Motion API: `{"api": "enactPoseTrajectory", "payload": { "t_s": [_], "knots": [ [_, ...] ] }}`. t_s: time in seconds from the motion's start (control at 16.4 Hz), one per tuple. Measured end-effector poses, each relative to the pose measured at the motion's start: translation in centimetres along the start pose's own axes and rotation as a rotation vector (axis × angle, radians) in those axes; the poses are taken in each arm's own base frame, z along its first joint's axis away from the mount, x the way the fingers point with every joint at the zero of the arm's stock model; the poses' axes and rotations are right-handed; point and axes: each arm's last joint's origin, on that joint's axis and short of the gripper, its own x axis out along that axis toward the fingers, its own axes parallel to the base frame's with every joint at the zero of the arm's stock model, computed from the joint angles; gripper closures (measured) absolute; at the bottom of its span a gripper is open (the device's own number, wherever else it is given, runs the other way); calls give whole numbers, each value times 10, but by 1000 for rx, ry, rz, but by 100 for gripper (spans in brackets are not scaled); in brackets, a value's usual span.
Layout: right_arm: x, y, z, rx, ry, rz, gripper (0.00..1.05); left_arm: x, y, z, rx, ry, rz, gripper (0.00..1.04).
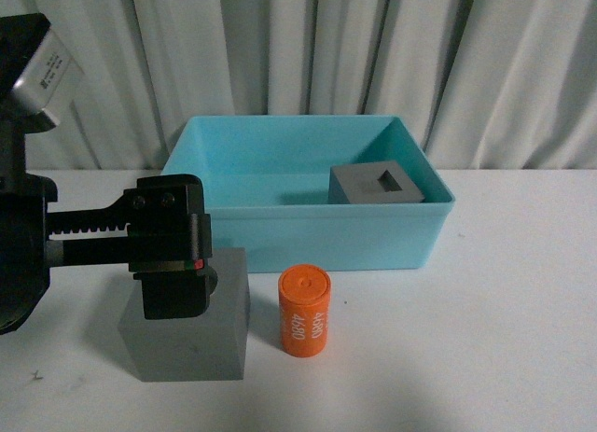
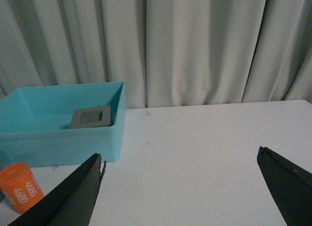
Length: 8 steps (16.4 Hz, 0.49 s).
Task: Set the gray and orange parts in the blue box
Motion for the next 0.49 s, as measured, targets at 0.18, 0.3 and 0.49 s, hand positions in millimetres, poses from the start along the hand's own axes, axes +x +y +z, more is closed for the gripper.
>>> {"api": "enactPoseTrajectory", "payload": {
  "t_s": [0.18, 0.3, 0.49],
  "knots": [
    [0, 0, 0, 0, 0, 0, 6, 22, 16, 5, 31, 10, 32, 7],
    [0, 0, 0, 0, 0, 0, 6, 35, 25, 5, 53, 25, 40, 7],
    [0, 0, 0, 0, 0, 0, 6, 46, 26, -1, 85, 60, 18, 7]
  ]
}}
